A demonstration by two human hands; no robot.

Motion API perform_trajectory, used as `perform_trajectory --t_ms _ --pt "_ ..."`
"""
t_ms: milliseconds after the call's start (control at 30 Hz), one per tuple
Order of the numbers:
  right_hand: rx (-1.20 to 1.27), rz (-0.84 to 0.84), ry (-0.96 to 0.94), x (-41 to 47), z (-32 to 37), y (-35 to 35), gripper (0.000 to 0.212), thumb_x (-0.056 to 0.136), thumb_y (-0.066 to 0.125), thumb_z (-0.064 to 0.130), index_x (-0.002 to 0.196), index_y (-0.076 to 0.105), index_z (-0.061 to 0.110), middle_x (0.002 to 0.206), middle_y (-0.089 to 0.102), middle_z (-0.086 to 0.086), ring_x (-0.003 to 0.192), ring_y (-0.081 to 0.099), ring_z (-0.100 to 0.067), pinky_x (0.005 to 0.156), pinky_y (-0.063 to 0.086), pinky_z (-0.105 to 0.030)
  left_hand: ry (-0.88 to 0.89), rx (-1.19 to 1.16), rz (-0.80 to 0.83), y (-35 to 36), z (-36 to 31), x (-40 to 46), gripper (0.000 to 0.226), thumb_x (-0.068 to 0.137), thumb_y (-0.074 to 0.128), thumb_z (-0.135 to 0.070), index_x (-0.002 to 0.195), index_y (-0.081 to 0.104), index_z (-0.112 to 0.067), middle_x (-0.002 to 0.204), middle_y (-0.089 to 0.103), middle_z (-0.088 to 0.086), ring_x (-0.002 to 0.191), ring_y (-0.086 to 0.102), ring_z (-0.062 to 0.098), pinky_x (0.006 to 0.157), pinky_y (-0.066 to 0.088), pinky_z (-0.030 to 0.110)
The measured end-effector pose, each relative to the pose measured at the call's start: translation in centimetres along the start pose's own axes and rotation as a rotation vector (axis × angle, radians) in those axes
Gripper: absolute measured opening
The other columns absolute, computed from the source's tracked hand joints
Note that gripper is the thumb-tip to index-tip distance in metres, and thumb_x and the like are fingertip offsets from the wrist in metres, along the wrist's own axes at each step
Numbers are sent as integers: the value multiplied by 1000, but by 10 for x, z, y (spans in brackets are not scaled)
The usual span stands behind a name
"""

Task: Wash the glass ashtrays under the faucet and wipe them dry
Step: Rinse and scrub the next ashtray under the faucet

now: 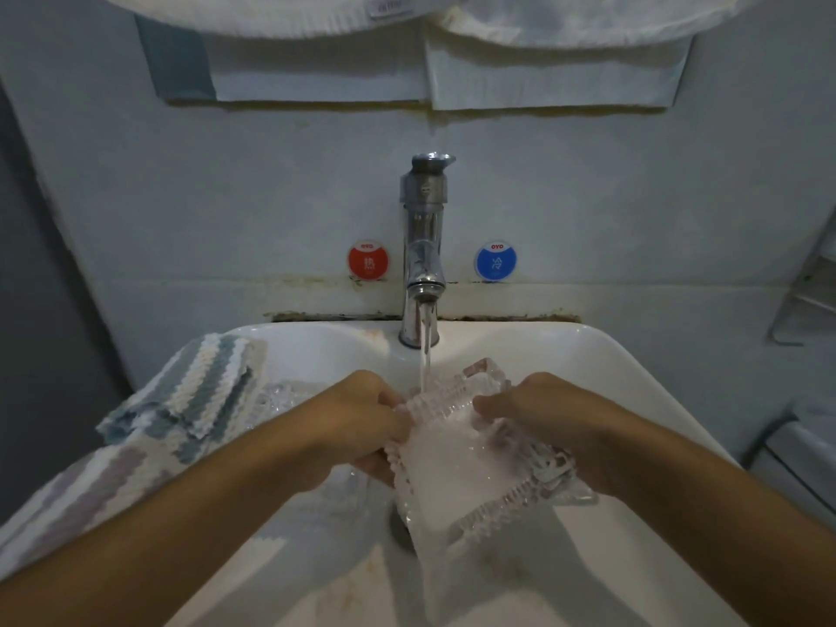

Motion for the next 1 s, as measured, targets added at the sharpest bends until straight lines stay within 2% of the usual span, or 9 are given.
perform_trajectory --t_ms 100,233,333,500,600,667,800,900,1000 --pt "-4 -4 -6 0 1 -1 42 92 68 40 121 62 10 121 66 -12 107 62 -32 93 49 -40 19 8 18 1 2 -1 12 94 60 1 94 72 -2 75 75 8 62 74 20 58 61 29" --pt "-28 12 1 -2 3 -4 46 92 70 40 123 60 9 121 66 -13 109 63 -35 98 49 -43 88 107 -1 3 4 -1 18 91 72 -24 90 74 -5 75 76 5 65 75 27 63 63 38" --pt "-34 8 2 -4 5 -7 40 90 71 38 116 65 9 115 69 -17 106 65 -38 100 50 -47 128 127 15 4 3 1 17 97 64 -18 96 75 -5 85 77 8 69 76 23 70 64 39" --pt "-22 -45 -15 -5 5 -11 43 91 70 38 122 62 9 119 65 -15 104 62 -33 84 46 -36 71 -96 17 8 5 5 22 94 55 5 105 72 0 91 77 10 74 75 17 65 60 25" --pt "-5 -61 -30 -4 4 -9 44 92 70 37 123 60 8 116 65 -13 101 62 -31 71 45 -32 82 -100 -52 12 7 4 10 95 65 -9 94 72 -2 72 75 4 59 72 12 54 56 20" --pt "-5 -61 -30 -5 4 -8 40 92 70 37 119 62 9 110 68 -13 93 65 -29 65 44 -29 124 -41 -96 14 9 5 19 91 72 -21 84 71 -4 60 71 -2 53 70 13 49 54 21" --pt "8 -76 -25 -10 7 -5 28 94 68 33 110 66 9 99 72 -13 83 68 -28 59 44 -28 211 99 -144 18 7 5 20 98 62 -19 80 68 -12 74 68 2 59 68 14 49 56 23" --pt "42 -109 -38 -11 7 -4 29 94 67 32 110 65 8 92 70 -10 78 64 -24 57 42 -28 194 73 -127 23 5 4 18 102 49 -10 91 62 -15 89 65 5 70 62 13 51 53 20" --pt "76 -124 -39 -10 6 -3 34 95 67 33 116 61 8 97 66 -9 78 60 -22 56 39 -28 152 -11 -109 23 7 4 16 95 60 -5 100 62 -20 92 65 -1 76 63 11 54 53 19"
Point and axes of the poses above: each hand's wrist, its own x-axis towards the middle knuckle, its own y-axis out of the palm, z = x × y, the point moved 1 cm from there along x, towards the middle knuckle
